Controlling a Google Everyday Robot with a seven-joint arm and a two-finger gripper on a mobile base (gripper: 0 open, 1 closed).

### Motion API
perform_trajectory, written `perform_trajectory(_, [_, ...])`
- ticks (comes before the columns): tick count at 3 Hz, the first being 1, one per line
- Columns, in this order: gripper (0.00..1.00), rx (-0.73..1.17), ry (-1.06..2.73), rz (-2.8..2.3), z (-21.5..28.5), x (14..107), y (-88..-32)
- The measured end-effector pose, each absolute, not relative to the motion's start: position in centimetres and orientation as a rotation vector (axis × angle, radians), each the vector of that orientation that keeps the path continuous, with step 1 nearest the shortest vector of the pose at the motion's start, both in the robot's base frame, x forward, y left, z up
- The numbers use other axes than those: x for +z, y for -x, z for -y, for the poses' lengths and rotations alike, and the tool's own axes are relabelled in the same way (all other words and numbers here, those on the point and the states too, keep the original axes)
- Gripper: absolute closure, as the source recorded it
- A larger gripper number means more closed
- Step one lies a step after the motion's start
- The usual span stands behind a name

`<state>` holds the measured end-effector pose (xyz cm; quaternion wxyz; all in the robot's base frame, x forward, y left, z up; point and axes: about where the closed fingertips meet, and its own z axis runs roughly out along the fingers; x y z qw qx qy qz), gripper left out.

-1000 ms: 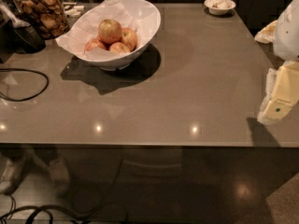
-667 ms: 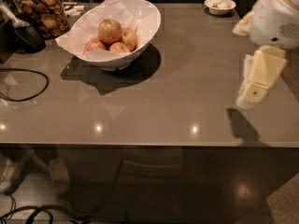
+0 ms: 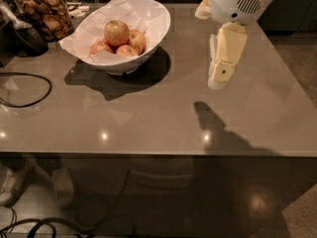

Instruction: Pick apple from white bowl

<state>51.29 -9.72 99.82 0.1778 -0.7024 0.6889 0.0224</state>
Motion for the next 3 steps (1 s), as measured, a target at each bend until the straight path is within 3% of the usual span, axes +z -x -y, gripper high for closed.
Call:
perform_trajectory(1, [0.00,0.063,1.986,-1.949,9.7,99.8,-51.3])
perform_trajectory(3, [0.00,0.156,1.894,-1.890,6.6,100.3,-56.8])
